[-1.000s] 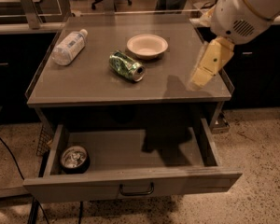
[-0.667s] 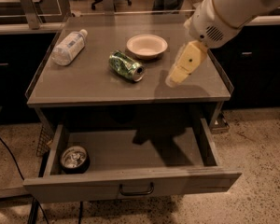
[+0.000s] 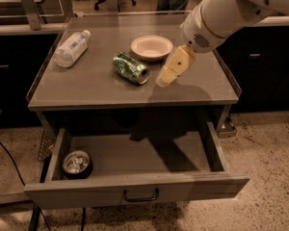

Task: Place green can into top drawer

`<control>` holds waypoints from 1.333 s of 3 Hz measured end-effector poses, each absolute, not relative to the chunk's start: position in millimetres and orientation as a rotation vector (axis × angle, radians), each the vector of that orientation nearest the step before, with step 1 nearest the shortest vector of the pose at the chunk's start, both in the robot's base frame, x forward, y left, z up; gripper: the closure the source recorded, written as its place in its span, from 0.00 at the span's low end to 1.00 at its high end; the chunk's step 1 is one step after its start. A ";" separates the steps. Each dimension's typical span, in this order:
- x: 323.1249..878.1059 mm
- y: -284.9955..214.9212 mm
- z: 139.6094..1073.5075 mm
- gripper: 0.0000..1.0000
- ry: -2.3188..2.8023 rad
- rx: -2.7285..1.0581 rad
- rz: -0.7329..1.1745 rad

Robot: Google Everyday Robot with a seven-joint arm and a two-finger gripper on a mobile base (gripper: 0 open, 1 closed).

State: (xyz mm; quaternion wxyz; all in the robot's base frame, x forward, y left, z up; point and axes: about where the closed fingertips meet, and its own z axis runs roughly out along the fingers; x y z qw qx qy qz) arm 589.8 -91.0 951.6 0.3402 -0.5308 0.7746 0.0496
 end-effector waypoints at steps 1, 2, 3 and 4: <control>590.3 -91.8 942.5 0.00 2.044 -1.365 0.141; 596.1 -80.9 918.2 0.00 2.080 -1.325 0.192; 606.3 -62.9 904.0 0.00 2.080 -1.284 0.237; 615.5 -47.1 898.6 0.00 2.065 -1.244 0.265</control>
Offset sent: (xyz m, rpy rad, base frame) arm 0.0159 0.0195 -0.0637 0.0842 0.1052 -0.0812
